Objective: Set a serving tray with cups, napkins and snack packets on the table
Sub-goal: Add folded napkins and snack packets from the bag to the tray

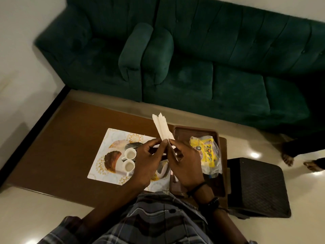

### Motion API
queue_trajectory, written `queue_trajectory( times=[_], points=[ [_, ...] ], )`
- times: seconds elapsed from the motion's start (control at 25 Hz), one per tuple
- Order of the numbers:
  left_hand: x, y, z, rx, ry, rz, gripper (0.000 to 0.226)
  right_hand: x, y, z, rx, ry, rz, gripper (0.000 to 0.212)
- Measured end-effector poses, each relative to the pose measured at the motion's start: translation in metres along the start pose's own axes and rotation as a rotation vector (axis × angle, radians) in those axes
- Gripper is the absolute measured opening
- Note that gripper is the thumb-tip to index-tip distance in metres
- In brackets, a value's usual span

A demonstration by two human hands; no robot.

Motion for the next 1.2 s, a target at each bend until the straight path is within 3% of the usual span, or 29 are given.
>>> queue_trajectory(
  times=[0.2, 0.4, 0.8, 0.96, 1.08, 1.2],
  points=[
    [-0.001, -0.002, 0.001, 0.025, 0.017, -0.006, 0.019, -0.008, 0.002, 0.0, 0.03, 0.165, -0.182, 0.017],
    [0.0, -0.004, 0.001, 0.02, 0.039, -0.069, 0.018, -0.01, 0.002, 0.002, 0.034, 0.206, -0.246, 0.017],
    [0.009, -0.012, -0.001, -0.068, 0.02, -0.11, 0.016, -0.002, -0.005, 0.004, -0.143, 0.103, 0.125, 0.013],
    [0.009, -0.012, 0.0, -0.079, -0.012, -0.07, 0.014, 0.0, -0.011, 0.003, -0.207, 0.092, 0.145, 0.01],
    [0.008, -0.011, 0.003, -0.047, -0.03, -0.037, 0.013, 0.006, 0.0, 0.007, -0.097, -0.001, 0.185, 0.015],
    [0.008, -0.01, 0.005, -0.075, -0.099, 0.032, 0.025, 0.01, 0.012, 0.011, 0.067, -0.103, 0.189, 0.025]
  ],
)
Point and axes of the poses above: each hand's wrist, its own z-axis away from the middle knuckle, its own y-axis out of the palm, x = y × z, the point moved 4 cm from there along -z, towards the middle knuckle, and after that the axes turned 11 degrees about z, right-handed, at the moved point
